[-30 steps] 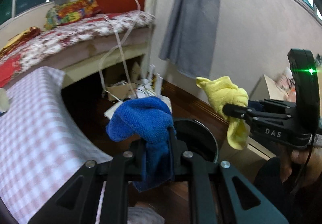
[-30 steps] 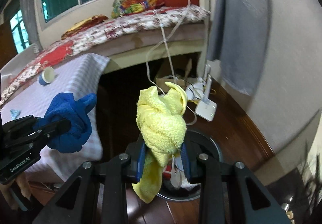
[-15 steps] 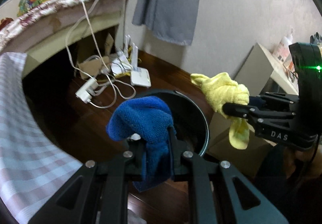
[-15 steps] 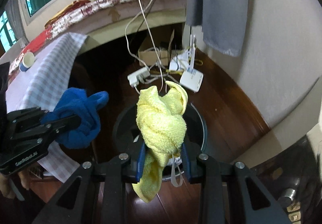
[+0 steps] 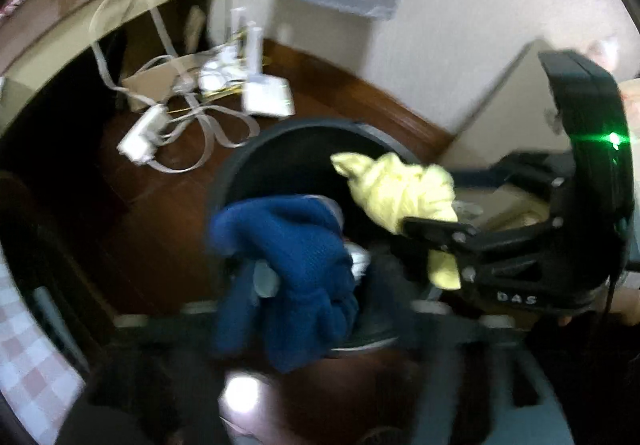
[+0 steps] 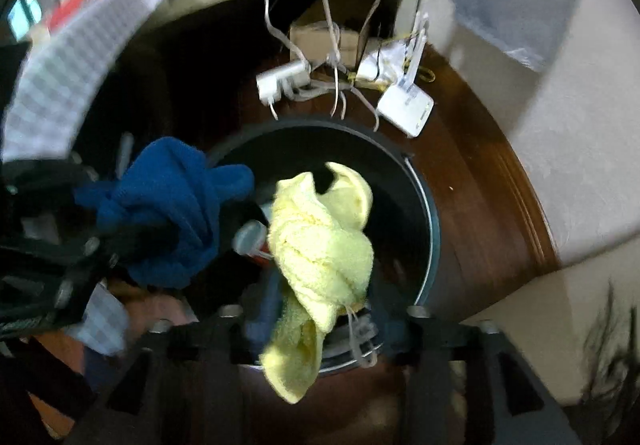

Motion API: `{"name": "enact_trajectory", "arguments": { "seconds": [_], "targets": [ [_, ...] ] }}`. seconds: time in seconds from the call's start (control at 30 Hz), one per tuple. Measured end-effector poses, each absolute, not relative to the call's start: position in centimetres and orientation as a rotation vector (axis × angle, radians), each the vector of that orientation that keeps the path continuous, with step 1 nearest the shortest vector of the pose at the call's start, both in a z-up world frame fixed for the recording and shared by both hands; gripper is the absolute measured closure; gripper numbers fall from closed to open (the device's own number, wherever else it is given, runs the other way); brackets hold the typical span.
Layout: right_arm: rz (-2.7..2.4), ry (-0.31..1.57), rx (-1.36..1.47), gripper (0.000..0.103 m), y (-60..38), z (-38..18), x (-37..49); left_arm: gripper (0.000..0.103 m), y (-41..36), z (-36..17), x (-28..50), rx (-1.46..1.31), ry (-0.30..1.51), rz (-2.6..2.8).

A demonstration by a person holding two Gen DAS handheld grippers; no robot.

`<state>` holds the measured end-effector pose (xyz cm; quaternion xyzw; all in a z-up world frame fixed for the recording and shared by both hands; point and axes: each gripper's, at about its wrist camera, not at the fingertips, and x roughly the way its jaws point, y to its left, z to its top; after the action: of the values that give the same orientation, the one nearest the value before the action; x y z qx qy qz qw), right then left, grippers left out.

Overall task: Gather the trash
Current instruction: 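Open both tools to drop the cloths into the bin, then move both tools back toward the table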

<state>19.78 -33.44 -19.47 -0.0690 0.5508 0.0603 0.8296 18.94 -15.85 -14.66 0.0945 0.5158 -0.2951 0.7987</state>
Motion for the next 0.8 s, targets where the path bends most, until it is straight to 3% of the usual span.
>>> {"name": "enact_trajectory", "arguments": {
  "seconds": [0.07,0.13,0.17,0.2,0.8],
  "targets": [
    [0.081,1.155,-0.161,0.020,-34.3,-19.3,20.1,0.020,-15.1,-14.2,18.9,0.198,1.091,-0.575],
    [0.044,1.138,-0.149,0.019,-35.3,-18.4,19.9,0.005,-14.5,-13.3,18.5,0.213,1.069,-0.508],
    [0.027,1.118,-0.149,0.012,-35.6,-17.7,19.6,0.003,-14.3,-13.0,18.2,0.221,1.044,-0.489],
    [0.003,1.104,-0.152,0.000,-35.8,-17.1,19.3,0.003,-14.0,-12.5,17.9,0.224,1.021,-0.477],
    [-0.005,0.872,-0.097,0.000,-32.8,-6.2,14.7,0.003,-10.4,-4.3,14.7,0.131,0.831,-0.385]
  ]
}}
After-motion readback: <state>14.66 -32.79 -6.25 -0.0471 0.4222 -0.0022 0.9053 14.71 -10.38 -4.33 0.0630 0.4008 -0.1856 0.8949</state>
